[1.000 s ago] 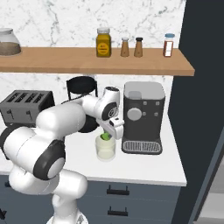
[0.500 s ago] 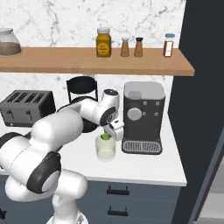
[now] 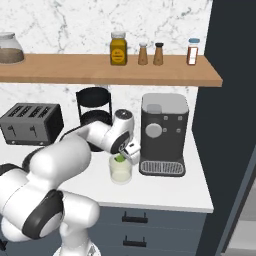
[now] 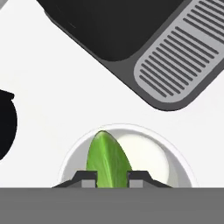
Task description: Grab a lemon wedge from the fridge and one ice cube from the ice bowl, and put them in the glass of lemonade.
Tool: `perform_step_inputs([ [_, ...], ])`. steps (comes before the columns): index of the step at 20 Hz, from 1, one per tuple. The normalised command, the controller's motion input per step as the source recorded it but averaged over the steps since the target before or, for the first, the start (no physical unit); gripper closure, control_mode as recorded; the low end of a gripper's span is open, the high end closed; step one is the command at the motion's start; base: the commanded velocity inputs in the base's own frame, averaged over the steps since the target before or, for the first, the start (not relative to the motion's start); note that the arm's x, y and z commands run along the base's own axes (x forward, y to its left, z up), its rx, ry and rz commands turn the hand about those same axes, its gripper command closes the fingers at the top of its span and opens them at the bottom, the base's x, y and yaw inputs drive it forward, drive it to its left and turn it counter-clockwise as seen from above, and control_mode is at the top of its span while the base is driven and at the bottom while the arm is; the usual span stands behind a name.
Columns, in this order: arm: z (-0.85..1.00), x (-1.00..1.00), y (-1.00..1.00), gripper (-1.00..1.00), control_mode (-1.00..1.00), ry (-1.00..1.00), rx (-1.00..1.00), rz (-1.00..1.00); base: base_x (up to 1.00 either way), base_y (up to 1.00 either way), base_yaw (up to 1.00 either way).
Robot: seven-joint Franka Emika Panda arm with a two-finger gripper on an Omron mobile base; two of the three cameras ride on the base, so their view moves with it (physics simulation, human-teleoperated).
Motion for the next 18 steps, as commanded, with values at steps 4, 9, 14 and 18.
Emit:
perform_step_inputs([
  [4, 0.00, -0.23, -0.02, 1.00, -1.00, -0.02, 0.00, -0.03, 0.00, 0.00, 0.00],
  [9, 0.01, -0.10, 0.00, 1.00, -1.00, -0.09, 0.00, 0.00, 0.00, 0.00, 0.00],
  [14, 0.00, 0.00, 0.02, 1.00, -1.00, 0.00, 0.00, 0.00, 0.00, 0.00, 0.00],
  [18, 0.00, 0.00, 0.00, 1.00, -1.00, 0.00, 0.00, 0.00, 0.00, 0.00, 0.00],
])
